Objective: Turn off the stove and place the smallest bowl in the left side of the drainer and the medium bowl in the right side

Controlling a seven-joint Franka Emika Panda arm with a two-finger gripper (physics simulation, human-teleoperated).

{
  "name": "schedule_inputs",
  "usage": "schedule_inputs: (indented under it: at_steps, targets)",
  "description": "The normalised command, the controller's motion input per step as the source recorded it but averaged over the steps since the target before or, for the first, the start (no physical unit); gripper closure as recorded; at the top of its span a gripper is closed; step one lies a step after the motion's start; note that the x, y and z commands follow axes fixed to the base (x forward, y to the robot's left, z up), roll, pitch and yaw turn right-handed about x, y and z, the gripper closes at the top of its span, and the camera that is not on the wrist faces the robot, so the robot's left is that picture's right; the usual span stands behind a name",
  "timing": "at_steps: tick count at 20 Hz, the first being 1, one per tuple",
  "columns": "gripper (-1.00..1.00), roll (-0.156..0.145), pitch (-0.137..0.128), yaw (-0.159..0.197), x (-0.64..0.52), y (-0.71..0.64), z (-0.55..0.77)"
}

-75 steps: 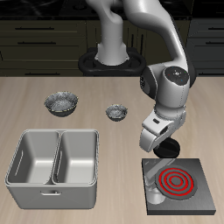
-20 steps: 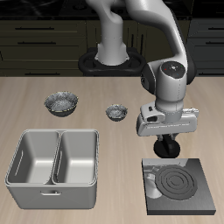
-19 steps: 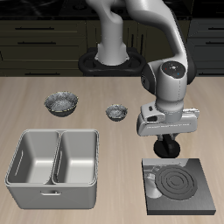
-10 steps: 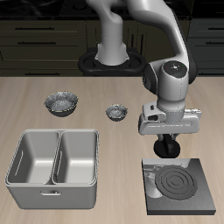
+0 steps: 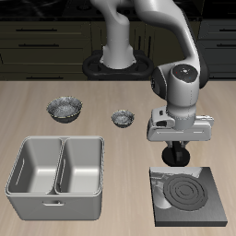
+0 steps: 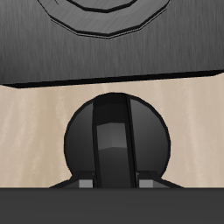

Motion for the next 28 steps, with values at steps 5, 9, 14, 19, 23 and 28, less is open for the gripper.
schedule_inputs:
  at_steps: [5, 9, 14, 19, 23, 28]
  targets:
    - [1.00, 0.014, -0.001, -0.084, 0.00, 0.05, 0.09]
    - [1.00, 0.010, 0.003, -0.070, 0.01, 0.04, 0.07]
    - [1.00, 0.018, 0.019, -0.099, 0.00, 0.07, 0.00]
    - [1.00, 0.028, 0.012, -0.036, -0.04, 0.16, -0.02]
    - [1.00, 0.032, 0.014, -0.099, 0.00, 0.08, 0.09]
    - [1.00, 0.050, 0.015, -0.103, -0.06, 0.05, 0.06]
